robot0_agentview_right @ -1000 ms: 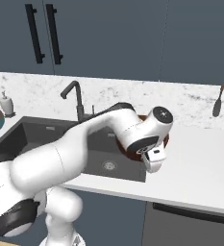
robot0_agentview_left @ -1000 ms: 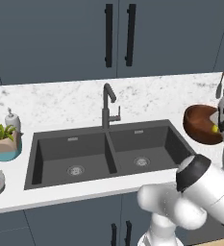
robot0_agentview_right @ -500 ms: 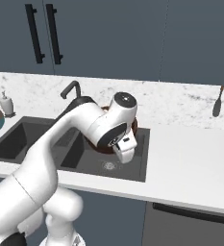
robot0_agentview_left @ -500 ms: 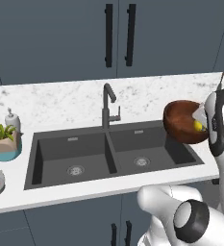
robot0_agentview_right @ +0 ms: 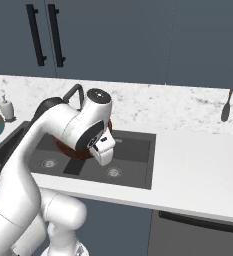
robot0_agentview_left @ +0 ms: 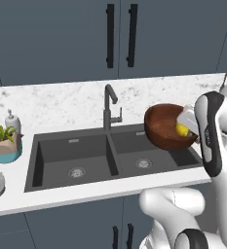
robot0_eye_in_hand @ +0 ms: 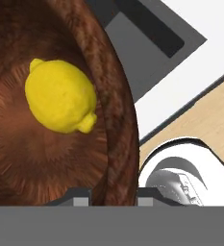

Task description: Pick the lemon from the sink and place it in the bowl. Then pick the bowl and place it in the microwave. Then close the microwave door and press the start button.

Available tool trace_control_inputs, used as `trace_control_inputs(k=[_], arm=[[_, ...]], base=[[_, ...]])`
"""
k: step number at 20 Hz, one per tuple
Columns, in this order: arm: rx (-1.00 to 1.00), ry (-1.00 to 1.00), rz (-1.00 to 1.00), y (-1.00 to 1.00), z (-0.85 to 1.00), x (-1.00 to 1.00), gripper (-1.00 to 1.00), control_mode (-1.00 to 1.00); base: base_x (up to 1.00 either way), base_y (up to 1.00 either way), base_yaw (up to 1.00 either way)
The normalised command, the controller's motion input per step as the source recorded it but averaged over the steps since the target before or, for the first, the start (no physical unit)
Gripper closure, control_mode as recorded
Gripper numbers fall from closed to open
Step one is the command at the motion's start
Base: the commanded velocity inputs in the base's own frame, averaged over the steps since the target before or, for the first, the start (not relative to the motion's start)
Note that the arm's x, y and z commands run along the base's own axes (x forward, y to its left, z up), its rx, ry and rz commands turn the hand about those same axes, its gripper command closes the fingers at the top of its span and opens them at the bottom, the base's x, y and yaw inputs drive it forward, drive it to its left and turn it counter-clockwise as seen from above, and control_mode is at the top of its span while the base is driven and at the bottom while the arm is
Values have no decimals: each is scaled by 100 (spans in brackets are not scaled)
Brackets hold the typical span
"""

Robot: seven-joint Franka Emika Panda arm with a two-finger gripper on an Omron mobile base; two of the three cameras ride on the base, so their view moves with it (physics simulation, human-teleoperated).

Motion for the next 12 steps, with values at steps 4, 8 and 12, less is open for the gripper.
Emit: trace_control_inputs(k=[4, 8, 12], arm=[[0, 6, 12, 55, 0, -1, 100, -100], [0, 5, 0, 15, 0, 0, 100, -100], [0, 0, 2, 6, 0, 0, 100, -100]], base=[[0, 0, 0], [0, 0, 0], [0, 0, 0]])
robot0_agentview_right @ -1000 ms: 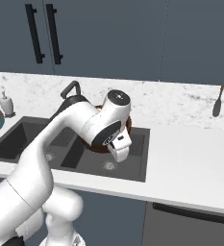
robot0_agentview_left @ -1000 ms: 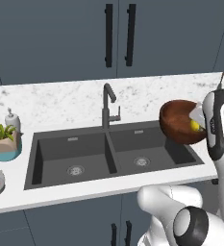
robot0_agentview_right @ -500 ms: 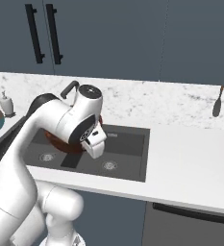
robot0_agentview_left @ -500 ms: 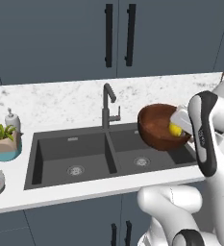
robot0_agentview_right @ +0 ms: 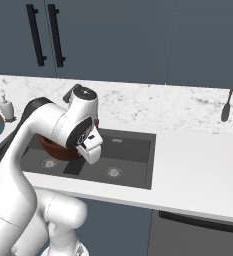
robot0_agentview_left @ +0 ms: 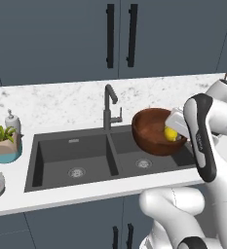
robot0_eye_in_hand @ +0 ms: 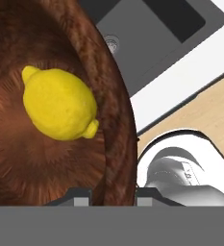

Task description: Pick the lemon from the sink and place it in the bowl. Then pick the bowl and place it in the microwave. Then close the microwave door and press the start button.

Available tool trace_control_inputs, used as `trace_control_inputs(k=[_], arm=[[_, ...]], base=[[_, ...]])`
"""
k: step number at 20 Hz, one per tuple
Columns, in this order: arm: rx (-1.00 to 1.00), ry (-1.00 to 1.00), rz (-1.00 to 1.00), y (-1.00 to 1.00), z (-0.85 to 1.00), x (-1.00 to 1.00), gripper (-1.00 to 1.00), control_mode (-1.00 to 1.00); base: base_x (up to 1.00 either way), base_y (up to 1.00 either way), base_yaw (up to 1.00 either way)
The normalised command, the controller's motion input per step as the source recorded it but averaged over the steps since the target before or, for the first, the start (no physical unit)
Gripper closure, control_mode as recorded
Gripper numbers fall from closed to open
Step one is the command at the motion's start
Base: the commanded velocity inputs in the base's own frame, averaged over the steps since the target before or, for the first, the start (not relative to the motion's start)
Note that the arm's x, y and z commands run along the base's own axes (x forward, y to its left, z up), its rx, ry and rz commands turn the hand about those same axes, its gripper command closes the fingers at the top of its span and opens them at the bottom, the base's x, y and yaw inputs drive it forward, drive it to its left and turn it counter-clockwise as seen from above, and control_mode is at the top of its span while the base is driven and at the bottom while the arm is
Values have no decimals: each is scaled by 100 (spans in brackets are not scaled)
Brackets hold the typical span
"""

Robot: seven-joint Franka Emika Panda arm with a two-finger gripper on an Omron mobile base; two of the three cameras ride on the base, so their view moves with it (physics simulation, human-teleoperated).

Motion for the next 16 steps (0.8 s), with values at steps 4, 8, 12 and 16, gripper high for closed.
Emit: trace_control_inputs(k=[4, 8, 12, 16], arm=[[0, 0, -1, 1, 0, 0, 100, -100], [0, 0, -13, 5, 0, -1, 100, -100], [0, -2, -10, 3, 0, -6, 100, 100], [0, 0, 0, 0, 0, 0, 100, 100]], base=[[0, 0, 0], [0, 0, 0], [-8, 6, -15], [-28, 13, -45]])
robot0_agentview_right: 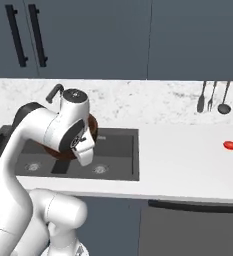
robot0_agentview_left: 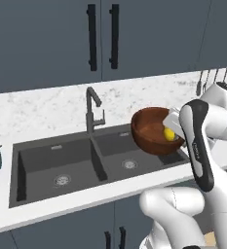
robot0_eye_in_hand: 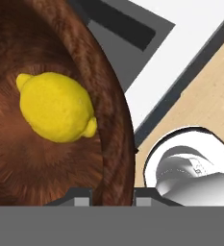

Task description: Pick the lemon from the sink and place it in the bowl. Then pick the bowl and place it in the microwave. Then close the microwave door and press the start button.

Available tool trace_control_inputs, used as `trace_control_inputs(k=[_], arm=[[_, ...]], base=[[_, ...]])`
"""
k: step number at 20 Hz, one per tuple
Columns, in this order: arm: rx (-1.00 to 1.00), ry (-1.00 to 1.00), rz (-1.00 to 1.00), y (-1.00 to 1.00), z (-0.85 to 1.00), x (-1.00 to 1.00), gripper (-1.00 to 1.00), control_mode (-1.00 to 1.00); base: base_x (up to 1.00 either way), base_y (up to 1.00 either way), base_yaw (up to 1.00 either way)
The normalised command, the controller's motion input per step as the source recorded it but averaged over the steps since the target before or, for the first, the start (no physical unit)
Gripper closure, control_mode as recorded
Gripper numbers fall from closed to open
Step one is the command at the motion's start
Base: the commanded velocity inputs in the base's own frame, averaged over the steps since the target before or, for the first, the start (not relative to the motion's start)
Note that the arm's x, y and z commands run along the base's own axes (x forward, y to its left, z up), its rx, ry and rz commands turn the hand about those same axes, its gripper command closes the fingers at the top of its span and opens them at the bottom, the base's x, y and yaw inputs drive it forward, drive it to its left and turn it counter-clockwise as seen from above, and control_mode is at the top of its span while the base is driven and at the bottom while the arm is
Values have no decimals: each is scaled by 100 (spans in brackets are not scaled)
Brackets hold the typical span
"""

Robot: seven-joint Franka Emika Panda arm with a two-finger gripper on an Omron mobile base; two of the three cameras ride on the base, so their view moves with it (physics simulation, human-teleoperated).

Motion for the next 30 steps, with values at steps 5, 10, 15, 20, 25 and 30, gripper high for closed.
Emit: trace_control_inputs(k=[5, 10, 15, 20, 25, 30], arm=[[0, 0, 0, 0, 0, 0, 100, 100], [0, 0, 0, 0, 0, 0, 100, 100], [0, 0, 0, 0, 0, 0, 100, 100], [0, 0, 0, 0, 0, 0, 100, 100], [0, 0, 0, 0, 0, 0, 100, 100], [0, 0, 0, 0, 0, 0, 100, 100]], base=[[-42, 8, -67], [-40, 9, -81], [-27, 15, -92], [-19, 12, -94], [-13, 9, -94], [34, -22, -70]])
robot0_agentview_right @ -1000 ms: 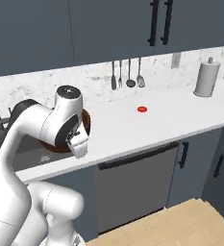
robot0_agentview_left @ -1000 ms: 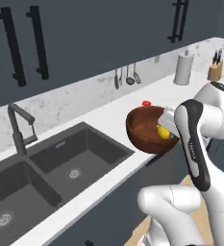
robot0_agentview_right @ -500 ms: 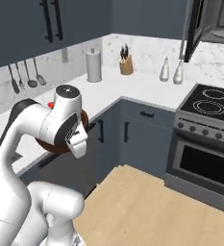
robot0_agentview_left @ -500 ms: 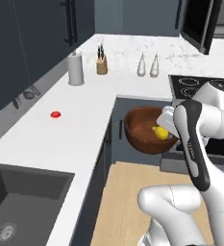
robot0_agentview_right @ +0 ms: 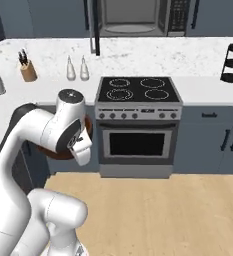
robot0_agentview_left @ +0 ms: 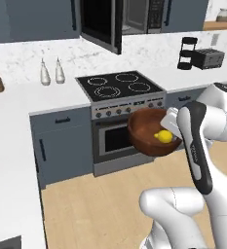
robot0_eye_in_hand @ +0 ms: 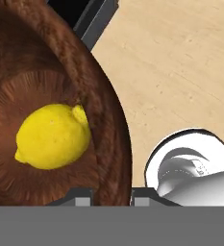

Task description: Pick the lemon from the sink and place it in the bowl. Then pick the bowl and place it in the microwave. Then close the microwave door and press the start button.

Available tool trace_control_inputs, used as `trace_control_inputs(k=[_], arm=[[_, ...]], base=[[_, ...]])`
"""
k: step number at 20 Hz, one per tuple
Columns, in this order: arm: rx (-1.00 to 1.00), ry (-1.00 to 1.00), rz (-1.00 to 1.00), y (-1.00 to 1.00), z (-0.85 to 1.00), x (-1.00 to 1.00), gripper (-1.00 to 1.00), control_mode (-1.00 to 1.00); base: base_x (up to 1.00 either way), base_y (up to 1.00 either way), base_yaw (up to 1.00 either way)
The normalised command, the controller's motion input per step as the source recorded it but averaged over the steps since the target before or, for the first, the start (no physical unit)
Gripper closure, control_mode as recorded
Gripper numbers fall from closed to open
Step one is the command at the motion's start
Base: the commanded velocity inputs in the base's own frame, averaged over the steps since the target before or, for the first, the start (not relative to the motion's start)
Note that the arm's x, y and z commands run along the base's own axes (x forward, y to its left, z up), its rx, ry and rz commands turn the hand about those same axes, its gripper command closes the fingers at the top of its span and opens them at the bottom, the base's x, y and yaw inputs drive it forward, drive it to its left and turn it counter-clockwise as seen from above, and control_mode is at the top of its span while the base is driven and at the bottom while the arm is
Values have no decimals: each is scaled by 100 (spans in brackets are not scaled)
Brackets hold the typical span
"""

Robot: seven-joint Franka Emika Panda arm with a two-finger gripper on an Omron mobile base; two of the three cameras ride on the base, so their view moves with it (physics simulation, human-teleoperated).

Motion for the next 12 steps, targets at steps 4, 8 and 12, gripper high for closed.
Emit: trace_control_inputs(k=[4, 8, 12], arm=[[0, 0, 0, 0, 0, 0, 100, 100], [0, 0, 0, 0, 0, 0, 100, 100], [0, 0, 0, 0, 0, 0, 100, 100]], base=[[83, -66, -41], [98, -54, -15], [100, -44, 0]])
